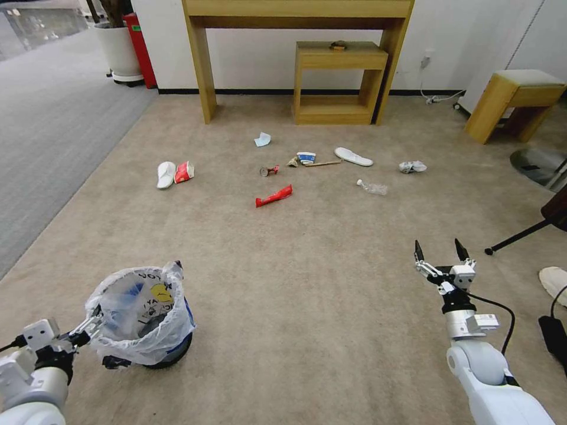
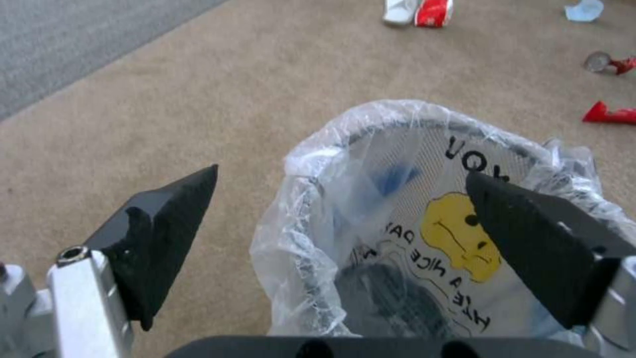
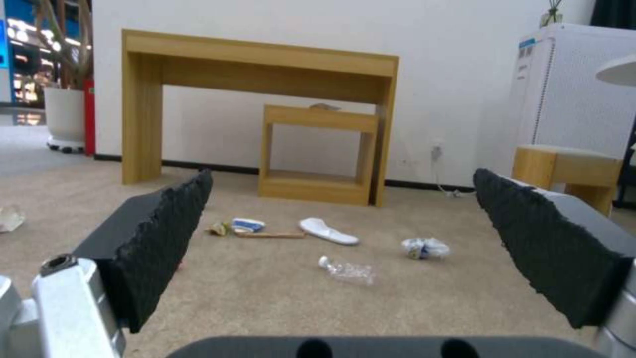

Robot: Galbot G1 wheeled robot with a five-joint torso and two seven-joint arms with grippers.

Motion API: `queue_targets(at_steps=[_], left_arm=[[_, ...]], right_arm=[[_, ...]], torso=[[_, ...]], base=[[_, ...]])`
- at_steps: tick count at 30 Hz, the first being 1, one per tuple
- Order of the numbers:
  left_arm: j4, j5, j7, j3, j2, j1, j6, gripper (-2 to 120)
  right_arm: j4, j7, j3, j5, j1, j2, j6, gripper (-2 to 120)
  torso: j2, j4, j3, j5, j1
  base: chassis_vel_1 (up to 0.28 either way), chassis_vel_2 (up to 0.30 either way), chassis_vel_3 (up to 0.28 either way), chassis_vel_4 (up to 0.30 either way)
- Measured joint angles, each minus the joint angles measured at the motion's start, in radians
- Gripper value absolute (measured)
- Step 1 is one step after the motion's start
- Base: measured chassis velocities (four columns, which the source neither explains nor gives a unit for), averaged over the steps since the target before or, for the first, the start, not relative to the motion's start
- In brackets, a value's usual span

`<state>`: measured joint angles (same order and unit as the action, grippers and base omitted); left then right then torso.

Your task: Pick up the trash bin and place the garbage on the floor into it.

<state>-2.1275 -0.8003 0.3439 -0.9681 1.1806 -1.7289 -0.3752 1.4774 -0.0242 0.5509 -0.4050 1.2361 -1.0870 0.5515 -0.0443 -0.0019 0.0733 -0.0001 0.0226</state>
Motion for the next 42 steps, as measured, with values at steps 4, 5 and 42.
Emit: queue_targets(at_steps=[4, 5, 42], left_arm=[[-0.011, -0.066, 0.042, 0.006, -0.046, -0.006, -0.026, 98], [-0.016, -0.095, 0.058, 0.007, -0.063, -0.007, -0.040, 98], [0.127, -0.483, 0.249, 0.011, -0.408, 0.071, -0.146, 98]], right_arm=[[-0.002, -0.001, 0.000, 0.000, 0.001, 0.003, 0.002, 100], [-0.003, -0.001, 0.000, 0.000, 0.001, 0.004, 0.003, 100], [-0.036, -0.005, -0.003, 0.013, -0.001, -0.003, 0.019, 100]], torso=[[0.000, 0.0000, 0.000, 0.0000, 0.000], [0.000, 0.0000, 0.000, 0.0000, 0.000], [0.000, -0.0001, 0.000, 0.0001, 0.000]], base=[[0.000, 0.000, 0.000, 0.000], [0.000, 0.000, 0.000, 0.000], [0.000, 0.000, 0.000, 0.000]])
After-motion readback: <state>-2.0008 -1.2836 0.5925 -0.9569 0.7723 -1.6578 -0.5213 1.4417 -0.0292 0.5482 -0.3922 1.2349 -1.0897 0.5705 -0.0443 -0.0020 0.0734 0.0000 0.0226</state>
